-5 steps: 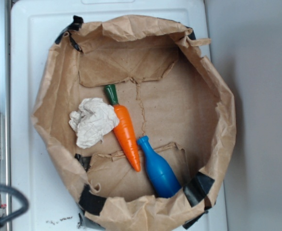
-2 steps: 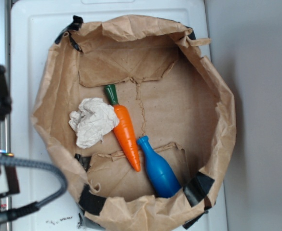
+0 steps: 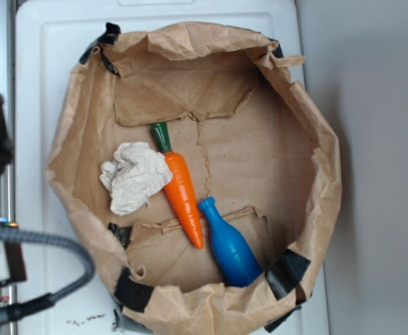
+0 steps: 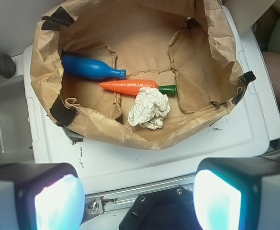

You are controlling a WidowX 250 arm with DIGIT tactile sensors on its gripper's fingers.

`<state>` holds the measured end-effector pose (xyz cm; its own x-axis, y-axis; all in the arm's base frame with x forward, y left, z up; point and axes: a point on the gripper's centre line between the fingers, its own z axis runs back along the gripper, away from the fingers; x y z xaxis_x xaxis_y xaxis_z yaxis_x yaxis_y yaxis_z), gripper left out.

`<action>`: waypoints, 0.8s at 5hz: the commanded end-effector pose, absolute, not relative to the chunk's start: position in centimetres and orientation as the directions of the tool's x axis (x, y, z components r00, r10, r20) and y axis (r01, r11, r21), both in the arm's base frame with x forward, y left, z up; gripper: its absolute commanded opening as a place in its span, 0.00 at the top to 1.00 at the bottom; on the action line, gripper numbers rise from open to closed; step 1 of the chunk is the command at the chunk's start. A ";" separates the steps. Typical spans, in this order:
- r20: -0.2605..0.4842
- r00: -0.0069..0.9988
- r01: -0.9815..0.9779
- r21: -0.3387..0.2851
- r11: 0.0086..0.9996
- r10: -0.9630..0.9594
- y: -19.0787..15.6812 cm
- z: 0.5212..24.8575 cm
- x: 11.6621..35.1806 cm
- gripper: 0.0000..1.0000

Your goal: Grab the blue bottle.

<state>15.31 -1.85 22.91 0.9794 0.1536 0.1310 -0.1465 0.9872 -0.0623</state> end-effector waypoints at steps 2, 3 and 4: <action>0.235 0.961 -0.138 -0.060 0.989 0.149 -2.1 17.6 19.7 0.00; 0.225 0.965 -0.128 -0.055 0.990 0.138 -1.8 15.9 22.7 0.00; 0.198 0.979 -0.041 -0.064 0.997 0.053 -1.1 15.5 25.3 0.00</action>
